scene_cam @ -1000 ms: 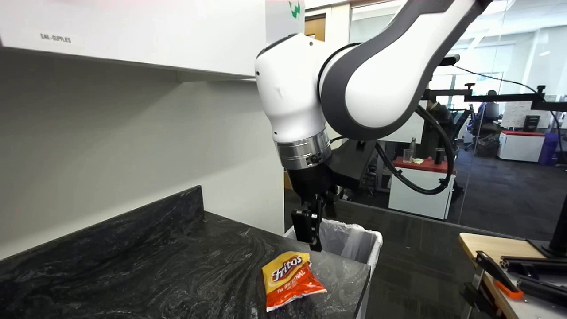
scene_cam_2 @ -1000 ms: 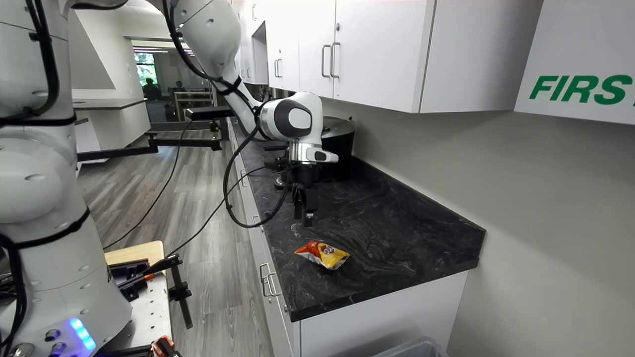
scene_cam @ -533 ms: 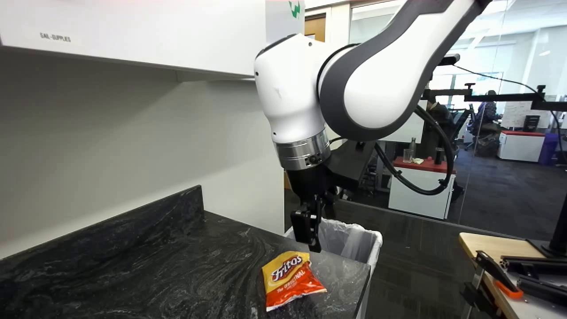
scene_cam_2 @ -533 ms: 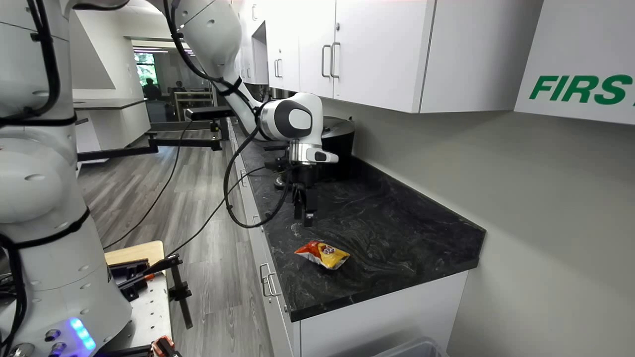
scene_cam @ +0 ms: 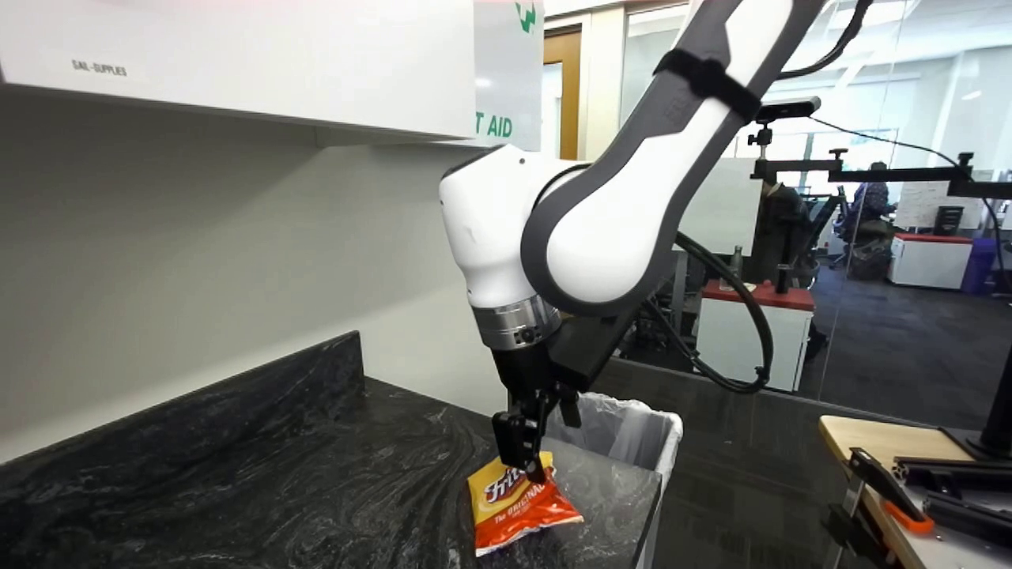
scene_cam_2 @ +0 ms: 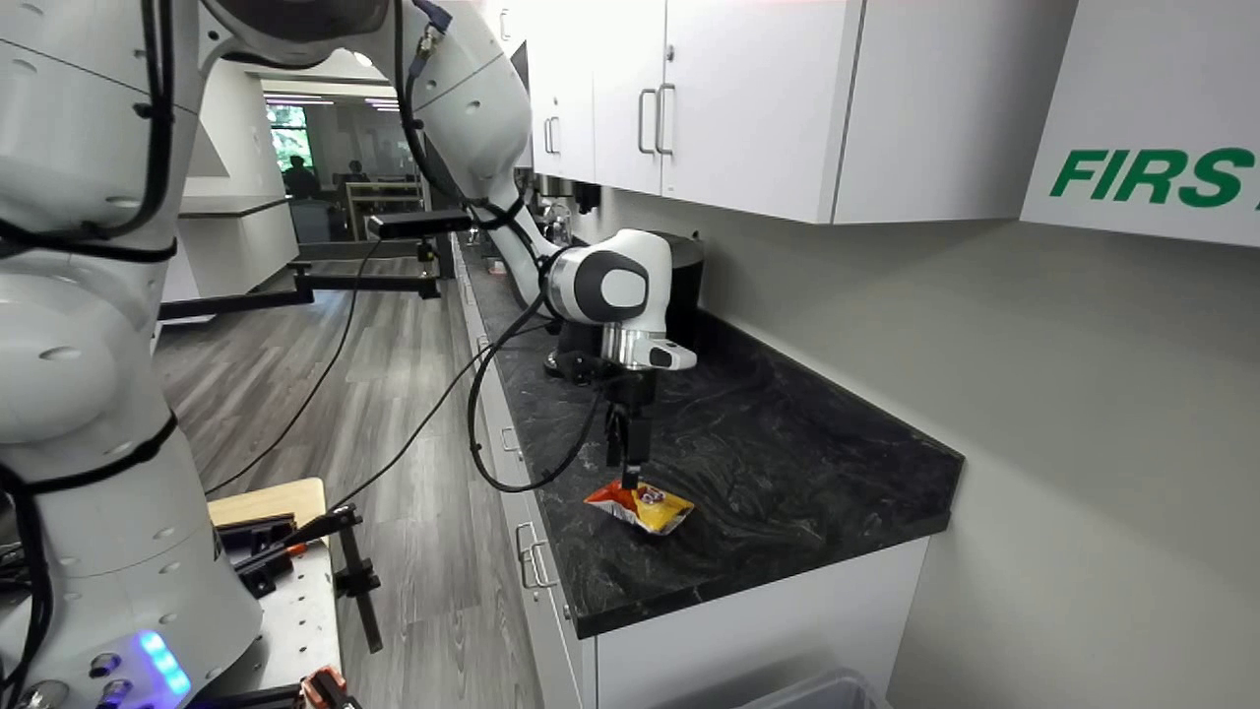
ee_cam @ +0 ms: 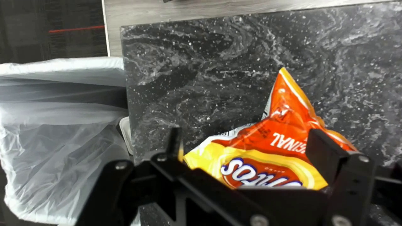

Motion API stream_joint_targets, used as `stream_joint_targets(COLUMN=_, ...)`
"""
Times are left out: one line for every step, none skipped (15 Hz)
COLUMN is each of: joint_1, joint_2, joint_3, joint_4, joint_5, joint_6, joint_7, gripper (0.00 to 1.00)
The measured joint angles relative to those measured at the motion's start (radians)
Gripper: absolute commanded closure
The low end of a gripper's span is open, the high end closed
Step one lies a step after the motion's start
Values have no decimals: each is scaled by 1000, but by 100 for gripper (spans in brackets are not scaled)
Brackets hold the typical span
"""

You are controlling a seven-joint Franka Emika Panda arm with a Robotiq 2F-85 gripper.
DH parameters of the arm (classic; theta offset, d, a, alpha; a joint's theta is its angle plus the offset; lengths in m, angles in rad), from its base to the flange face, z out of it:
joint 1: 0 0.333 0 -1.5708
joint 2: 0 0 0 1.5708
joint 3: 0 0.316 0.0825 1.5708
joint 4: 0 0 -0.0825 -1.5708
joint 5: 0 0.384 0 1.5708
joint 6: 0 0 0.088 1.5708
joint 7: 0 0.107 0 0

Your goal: Throw the Fritos packet in the bin

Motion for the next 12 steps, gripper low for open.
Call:
stream_joint_targets(joint_1=-7, joint_2=24, joint_3=-2, joint_4=8, joint_5=29, joint_6=7, joint_7=-6, gripper=0)
stream_joint_targets(joint_1=-13, joint_2=46, joint_3=-3, joint_4=16, joint_5=58, joint_6=8, joint_7=-13, gripper=0)
stream_joint_targets(joint_1=-18, joint_2=67, joint_3=-5, joint_4=21, joint_5=86, joint_6=8, joint_7=-18, gripper=0)
stream_joint_targets(joint_1=-22, joint_2=86, joint_3=-6, joint_4=26, joint_5=113, joint_6=8, joint_7=-23, gripper=0)
stream_joint_targets(joint_1=-25, joint_2=103, joint_3=-6, joint_4=30, joint_5=138, joint_6=8, joint_7=-30, gripper=0)
stream_joint_targets(joint_1=-27, joint_2=118, joint_3=-6, joint_4=34, joint_5=162, joint_6=9, joint_7=-36, gripper=0)
stream_joint_targets(joint_1=-28, joint_2=128, joint_3=-6, joint_4=35, joint_5=183, joint_6=10, joint_7=-43, gripper=0)
stream_joint_targets(joint_1=-30, joint_2=133, joint_3=-6, joint_4=35, joint_5=206, joint_6=14, joint_7=-56, gripper=0)
stream_joint_targets(joint_1=-33, joint_2=134, joint_3=-5, joint_4=35, joint_5=228, joint_6=21, joint_7=-70, gripper=0)
stream_joint_targets(joint_1=-37, joint_2=134, joint_3=-3, joint_4=35, joint_5=248, joint_6=30, joint_7=-81, gripper=0)
stream_joint_targets(joint_1=-39, joint_2=134, joint_3=-2, joint_4=37, joint_5=265, joint_6=38, joint_7=-95, gripper=0)
stream_joint_targets(joint_1=-41, joint_2=134, joint_3=-1, joint_4=40, joint_5=281, joint_6=44, joint_7=-108, gripper=0)
